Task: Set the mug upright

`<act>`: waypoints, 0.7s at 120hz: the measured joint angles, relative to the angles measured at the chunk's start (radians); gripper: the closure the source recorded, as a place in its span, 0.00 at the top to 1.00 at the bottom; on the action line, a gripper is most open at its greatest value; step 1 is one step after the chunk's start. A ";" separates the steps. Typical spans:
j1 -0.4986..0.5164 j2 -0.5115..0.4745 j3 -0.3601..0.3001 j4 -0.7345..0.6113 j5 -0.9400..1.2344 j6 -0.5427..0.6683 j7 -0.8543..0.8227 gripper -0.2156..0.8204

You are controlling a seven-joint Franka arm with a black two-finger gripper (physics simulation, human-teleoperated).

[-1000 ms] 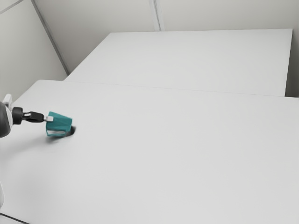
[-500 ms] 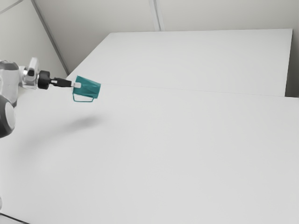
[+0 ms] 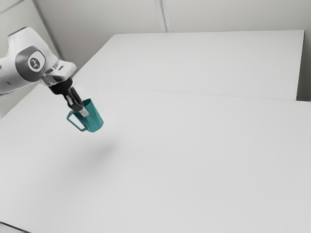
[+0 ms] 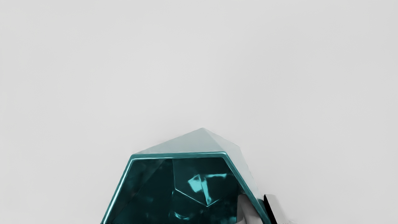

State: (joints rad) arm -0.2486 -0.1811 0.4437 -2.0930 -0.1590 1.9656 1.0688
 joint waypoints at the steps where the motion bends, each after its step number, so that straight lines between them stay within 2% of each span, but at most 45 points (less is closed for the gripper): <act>1: 0.001 -0.007 0.000 -0.008 0.012 0.004 -0.007 0.03; 17: -0.004 -0.077 0.001 -0.133 0.169 0.080 -0.116 0.03; 43: 0.006 -0.100 0.033 -0.258 0.319 0.211 -0.250 0.03; 84: 0.002 -0.091 0.048 -0.316 0.407 0.351 -0.389 0.03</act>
State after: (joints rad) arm -0.2468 -0.2724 0.4917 -2.4085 0.2483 2.3166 0.6798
